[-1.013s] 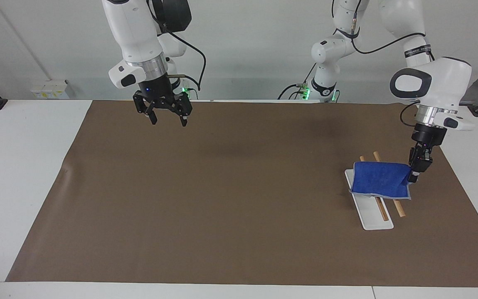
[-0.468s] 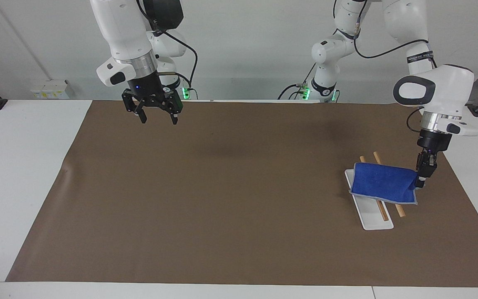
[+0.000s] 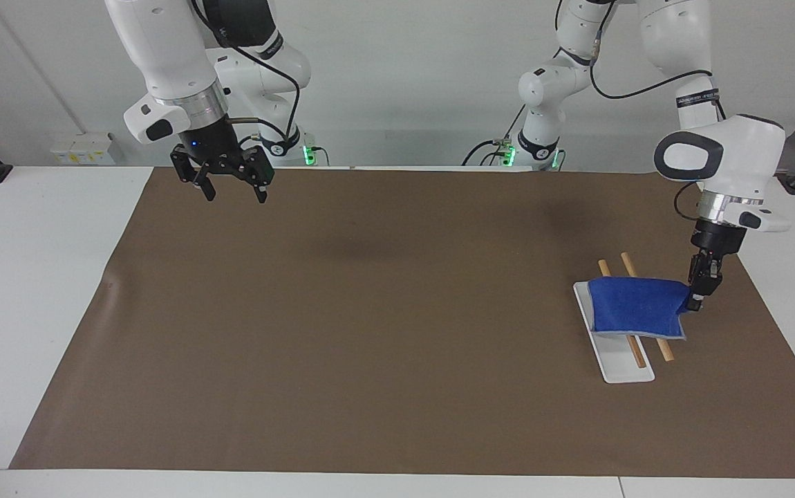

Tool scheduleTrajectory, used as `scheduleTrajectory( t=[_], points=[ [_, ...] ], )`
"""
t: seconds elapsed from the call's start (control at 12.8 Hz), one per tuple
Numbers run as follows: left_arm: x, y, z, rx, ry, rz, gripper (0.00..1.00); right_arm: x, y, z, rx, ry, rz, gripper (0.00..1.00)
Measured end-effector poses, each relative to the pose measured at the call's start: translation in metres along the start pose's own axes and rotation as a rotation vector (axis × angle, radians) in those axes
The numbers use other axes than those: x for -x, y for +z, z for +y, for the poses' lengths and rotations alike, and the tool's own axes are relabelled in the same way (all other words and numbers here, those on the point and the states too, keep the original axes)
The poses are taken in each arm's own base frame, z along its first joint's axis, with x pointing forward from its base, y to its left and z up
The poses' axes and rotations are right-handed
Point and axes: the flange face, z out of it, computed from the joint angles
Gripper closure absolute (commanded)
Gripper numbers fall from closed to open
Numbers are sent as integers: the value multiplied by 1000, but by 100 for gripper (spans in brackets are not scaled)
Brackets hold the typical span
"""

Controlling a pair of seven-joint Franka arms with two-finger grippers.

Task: Right arm passes towel to left arm to hang
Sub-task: 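Drape the towel over the wooden crossbar with the left gripper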

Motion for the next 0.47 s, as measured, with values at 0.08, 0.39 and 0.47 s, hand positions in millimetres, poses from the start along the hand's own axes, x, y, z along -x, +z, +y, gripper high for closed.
scheduleTrajectory(
  t=[0.08,0.39,0.47],
  points=[
    [3,3,-5,-10,-1,-7,100,0,0,3,2,5,-7,0],
    [14,10,-22,-43,-5,-27,100,2,-6,6,88,-11,-2,0],
    [17,12,-26,-51,-6,-32,100,3,-7,4,102,-17,-2,0]
  ],
)
